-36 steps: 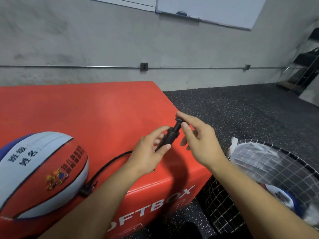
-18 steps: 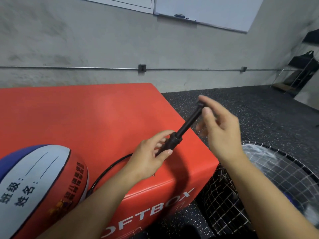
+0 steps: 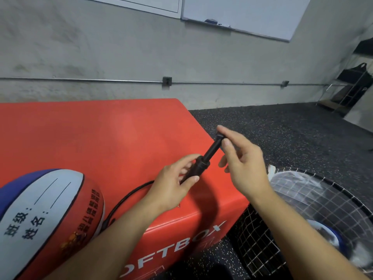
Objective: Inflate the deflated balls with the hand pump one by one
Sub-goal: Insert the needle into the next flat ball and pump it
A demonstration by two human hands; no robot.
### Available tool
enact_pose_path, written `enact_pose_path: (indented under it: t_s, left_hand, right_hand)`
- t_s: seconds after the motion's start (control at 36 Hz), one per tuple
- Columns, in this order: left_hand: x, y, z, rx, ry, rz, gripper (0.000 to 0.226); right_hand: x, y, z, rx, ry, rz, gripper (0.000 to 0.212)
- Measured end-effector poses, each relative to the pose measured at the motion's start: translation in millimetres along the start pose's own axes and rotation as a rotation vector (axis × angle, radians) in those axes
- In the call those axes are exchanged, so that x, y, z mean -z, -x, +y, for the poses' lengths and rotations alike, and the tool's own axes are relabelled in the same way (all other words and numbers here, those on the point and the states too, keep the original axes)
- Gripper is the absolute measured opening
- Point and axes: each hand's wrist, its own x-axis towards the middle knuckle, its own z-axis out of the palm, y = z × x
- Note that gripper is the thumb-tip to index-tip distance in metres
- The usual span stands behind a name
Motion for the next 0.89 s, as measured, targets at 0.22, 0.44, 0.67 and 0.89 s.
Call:
enact_pose_path:
  t_s: [0.22, 0.44, 0.67, 0.89]
  left_hand:
    - [3, 2, 3, 0.012, 0.003, 0.031, 0.065]
    - [34, 31, 22, 0.046, -0.060, 0.060, 0.068]
    - [101, 119, 85, -0.038, -0.054, 0.349, 0.051]
    - [172, 205, 60, -0.031, -0.808, 0.473, 0.063]
  right_hand:
    - [-18, 11, 19, -0.011, 0.064, -0.178, 0.035]
    - [-26, 12, 18, 0.046, 0.105, -0.133, 0.034]
    - [-28, 21, 12, 0.093, 0.072, -0.112, 0.034]
    - [-38, 27, 4, 0.121, 0.020, -0.117, 0.034]
